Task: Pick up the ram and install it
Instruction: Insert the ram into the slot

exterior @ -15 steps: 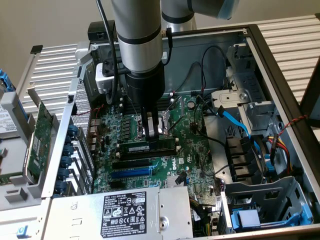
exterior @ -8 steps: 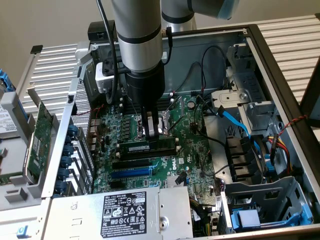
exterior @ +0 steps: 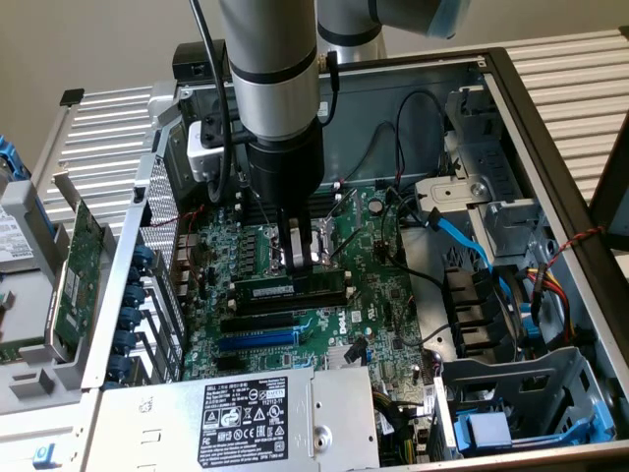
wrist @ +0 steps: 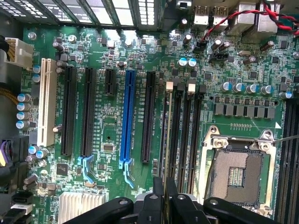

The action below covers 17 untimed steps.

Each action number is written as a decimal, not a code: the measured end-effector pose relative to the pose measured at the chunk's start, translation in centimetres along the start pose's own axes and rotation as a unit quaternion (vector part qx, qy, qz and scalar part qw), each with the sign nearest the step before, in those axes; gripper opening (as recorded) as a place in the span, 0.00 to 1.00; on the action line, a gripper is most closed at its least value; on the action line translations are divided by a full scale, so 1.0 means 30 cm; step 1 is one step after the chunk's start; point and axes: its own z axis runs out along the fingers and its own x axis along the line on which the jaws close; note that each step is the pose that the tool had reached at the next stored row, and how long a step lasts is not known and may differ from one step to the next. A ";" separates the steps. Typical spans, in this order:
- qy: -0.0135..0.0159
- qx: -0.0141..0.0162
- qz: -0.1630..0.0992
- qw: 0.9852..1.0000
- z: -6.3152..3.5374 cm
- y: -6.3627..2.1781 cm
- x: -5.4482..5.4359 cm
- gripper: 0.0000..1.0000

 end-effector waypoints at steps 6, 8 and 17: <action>0.000 0.001 0.000 1.000 0.000 0.000 0.000 0.14; 0.000 0.001 0.000 1.000 -0.001 0.000 0.000 0.14; -0.001 0.001 0.001 1.000 -0.009 0.000 0.000 0.14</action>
